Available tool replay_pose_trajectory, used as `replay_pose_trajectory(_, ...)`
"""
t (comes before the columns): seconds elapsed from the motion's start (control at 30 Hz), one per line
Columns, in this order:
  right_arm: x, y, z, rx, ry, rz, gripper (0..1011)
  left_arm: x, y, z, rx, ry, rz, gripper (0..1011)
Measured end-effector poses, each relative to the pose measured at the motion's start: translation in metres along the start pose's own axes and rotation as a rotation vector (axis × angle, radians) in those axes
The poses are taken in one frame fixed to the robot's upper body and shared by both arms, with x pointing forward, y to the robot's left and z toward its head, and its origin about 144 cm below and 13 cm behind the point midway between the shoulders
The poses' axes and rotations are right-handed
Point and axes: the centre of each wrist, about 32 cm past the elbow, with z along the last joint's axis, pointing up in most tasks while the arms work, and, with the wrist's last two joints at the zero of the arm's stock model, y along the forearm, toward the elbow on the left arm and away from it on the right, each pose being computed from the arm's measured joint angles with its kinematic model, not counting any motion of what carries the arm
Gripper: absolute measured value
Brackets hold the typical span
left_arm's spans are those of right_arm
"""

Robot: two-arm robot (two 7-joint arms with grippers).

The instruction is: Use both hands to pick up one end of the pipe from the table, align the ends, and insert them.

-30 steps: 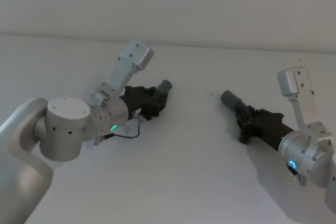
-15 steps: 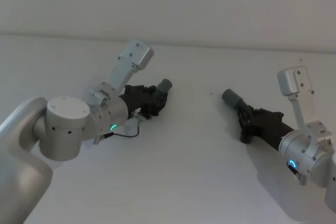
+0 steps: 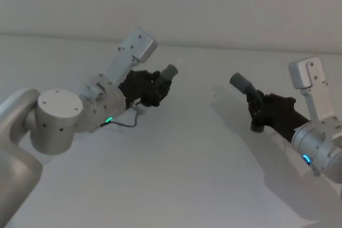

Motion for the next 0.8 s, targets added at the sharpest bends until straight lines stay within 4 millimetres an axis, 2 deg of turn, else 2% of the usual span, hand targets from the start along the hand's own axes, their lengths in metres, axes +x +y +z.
replay_pose_trajectory(0.8, 0.036, -0.02, 0.02, 0.25, -0.385, 0.07, 173, 0.032, 0.018, 0.037, -0.204, -0.427, -0.116, 348)
